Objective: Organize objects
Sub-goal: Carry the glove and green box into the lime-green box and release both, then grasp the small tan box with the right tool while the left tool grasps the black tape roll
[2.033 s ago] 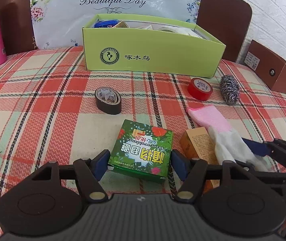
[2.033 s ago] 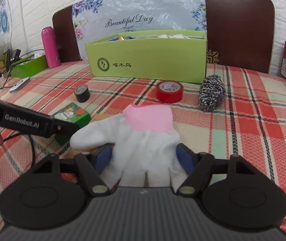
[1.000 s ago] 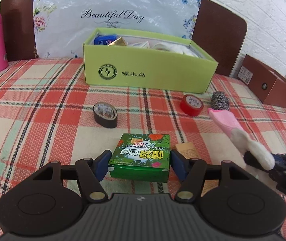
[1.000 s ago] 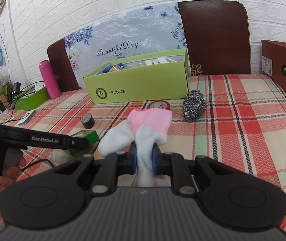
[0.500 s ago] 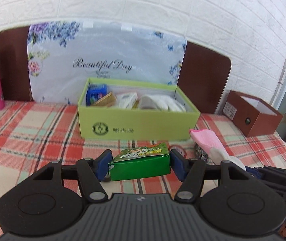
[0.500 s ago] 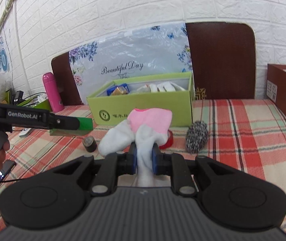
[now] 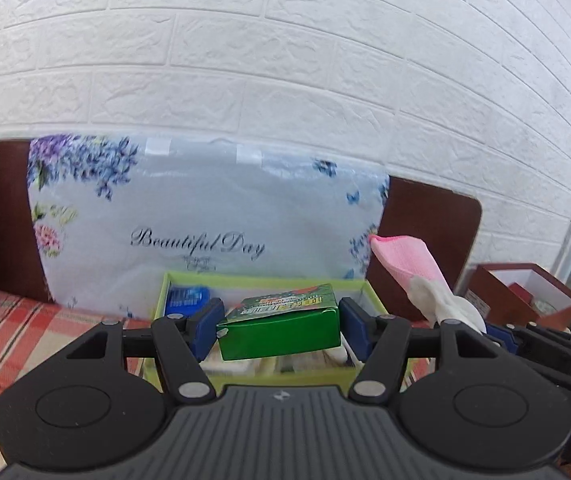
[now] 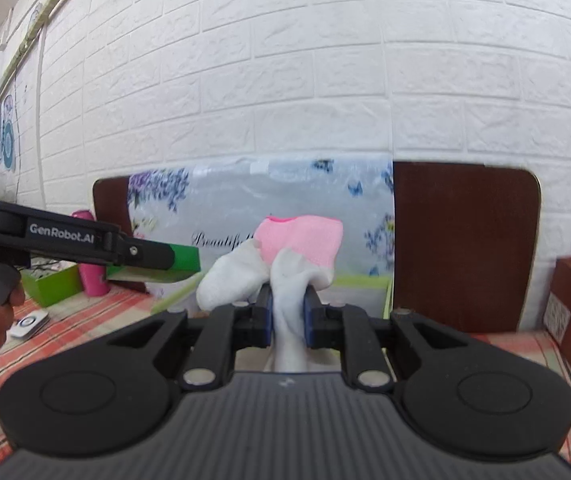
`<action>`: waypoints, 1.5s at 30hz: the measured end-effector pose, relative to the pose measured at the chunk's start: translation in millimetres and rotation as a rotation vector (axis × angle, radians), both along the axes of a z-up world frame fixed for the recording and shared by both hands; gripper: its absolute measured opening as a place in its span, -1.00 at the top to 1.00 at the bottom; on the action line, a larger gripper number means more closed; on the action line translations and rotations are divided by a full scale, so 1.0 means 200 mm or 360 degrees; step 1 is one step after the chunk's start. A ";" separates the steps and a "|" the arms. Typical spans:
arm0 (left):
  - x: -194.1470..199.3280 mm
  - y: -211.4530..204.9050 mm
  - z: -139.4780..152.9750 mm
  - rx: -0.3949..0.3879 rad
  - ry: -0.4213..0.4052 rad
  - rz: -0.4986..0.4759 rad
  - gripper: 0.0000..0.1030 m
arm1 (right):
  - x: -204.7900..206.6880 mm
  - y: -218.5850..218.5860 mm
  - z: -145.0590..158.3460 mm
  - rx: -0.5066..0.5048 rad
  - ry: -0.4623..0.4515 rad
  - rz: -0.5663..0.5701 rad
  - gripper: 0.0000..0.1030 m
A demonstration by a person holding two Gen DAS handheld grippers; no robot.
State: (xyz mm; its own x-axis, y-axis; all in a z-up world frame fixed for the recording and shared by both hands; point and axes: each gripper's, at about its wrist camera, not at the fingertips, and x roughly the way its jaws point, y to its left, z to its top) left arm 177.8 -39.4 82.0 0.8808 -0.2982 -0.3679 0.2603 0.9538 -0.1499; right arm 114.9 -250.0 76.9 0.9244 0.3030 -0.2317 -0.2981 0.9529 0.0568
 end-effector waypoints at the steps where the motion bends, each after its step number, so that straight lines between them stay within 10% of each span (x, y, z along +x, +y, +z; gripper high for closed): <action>1: 0.05 -0.01 0.01 0.0000 -0.0006 0.0009 -0.27 | 0.05 0.01 0.01 -0.0011 -0.0021 -0.0010 0.72; 11: 0.44 -0.04 -0.19 -0.0002 0.0028 0.0069 -0.37 | 0.55 0.10 -0.18 -0.0104 0.0075 -0.0064 0.66; 13: 0.49 -0.05 -0.29 0.0066 0.0113 0.0056 -0.48 | 0.62 0.13 -0.28 -0.0204 0.0184 -0.0064 0.02; 24: 0.31 0.00 -0.25 0.0100 0.0201 0.0111 -0.52 | 0.41 0.06 -0.26 -0.0186 0.0069 -0.0180 -0.97; 32: -0.12 0.03 -0.21 0.0096 0.0205 0.0120 -0.62 | -0.03 -0.03 -0.10 -0.0024 -0.0025 -0.0187 -1.00; 45: -0.52 0.11 -0.51 0.0153 0.0473 0.0163 -0.62 | -0.50 0.04 -0.35 -0.0016 0.0252 -0.0095 -1.00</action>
State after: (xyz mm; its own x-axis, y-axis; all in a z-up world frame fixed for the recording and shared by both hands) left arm 74.7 -17.2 -19.7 0.7543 -0.1652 -0.6355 0.1208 0.9862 -0.1130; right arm 14.7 -242.4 6.4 0.8924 0.2457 -0.3786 -0.2292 0.9693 0.0887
